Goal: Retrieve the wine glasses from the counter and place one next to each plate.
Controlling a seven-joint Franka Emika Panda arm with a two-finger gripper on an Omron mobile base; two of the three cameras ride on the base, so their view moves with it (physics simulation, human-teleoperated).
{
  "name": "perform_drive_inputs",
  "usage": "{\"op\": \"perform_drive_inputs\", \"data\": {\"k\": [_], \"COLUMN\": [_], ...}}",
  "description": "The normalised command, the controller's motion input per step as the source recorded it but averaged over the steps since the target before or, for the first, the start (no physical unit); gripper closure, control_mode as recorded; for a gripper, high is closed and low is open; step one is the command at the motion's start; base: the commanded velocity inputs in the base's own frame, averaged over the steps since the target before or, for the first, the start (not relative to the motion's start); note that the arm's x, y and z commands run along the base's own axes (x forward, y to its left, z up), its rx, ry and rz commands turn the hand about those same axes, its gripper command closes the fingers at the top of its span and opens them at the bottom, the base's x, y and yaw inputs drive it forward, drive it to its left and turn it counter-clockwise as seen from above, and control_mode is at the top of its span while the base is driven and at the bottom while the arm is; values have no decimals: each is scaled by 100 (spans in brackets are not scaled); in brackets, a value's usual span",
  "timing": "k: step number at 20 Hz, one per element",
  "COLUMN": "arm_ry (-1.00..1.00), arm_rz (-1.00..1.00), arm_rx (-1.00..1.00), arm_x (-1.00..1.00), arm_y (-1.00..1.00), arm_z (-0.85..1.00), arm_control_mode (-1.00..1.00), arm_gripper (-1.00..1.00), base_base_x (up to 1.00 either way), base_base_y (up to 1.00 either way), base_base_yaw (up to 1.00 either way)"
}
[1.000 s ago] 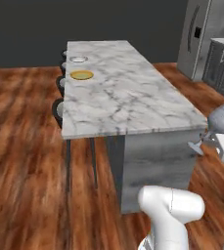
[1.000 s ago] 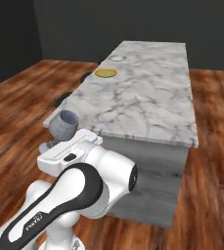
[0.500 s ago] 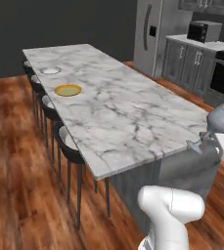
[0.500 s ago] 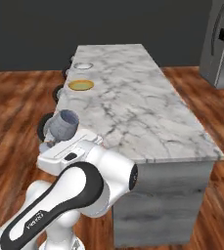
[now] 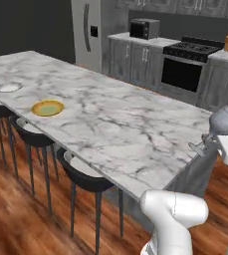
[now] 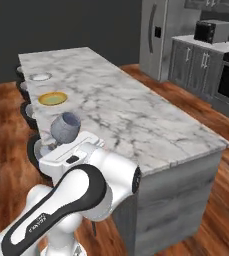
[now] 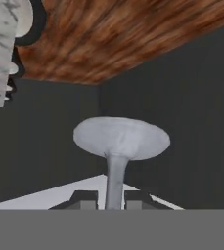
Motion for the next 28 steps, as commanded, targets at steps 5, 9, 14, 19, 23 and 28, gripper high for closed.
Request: {"op": "perform_drive_inputs", "data": {"k": [5,9,14,19,23,28], "arm_ry": [0,0,0,0,0,0], "arm_rz": [0,0,0,0,0,0], "arm_rx": [0,0,0,0,0,0], "arm_x": [0,0,0,0,0,0], "arm_y": [0,0,0,0,0,0], "arm_z": [0,0,0,0,0,0], "arm_control_mode": [100,100,100,100,100,100], "arm_gripper": [100,100,100,100,100,100], "base_base_x": [-62,-60,-6,3,-43,-77], "base_base_y": [76,80,99,100,100,100], "base_base_yaw": [-71,-71,-64,-52,-34,-20]}}
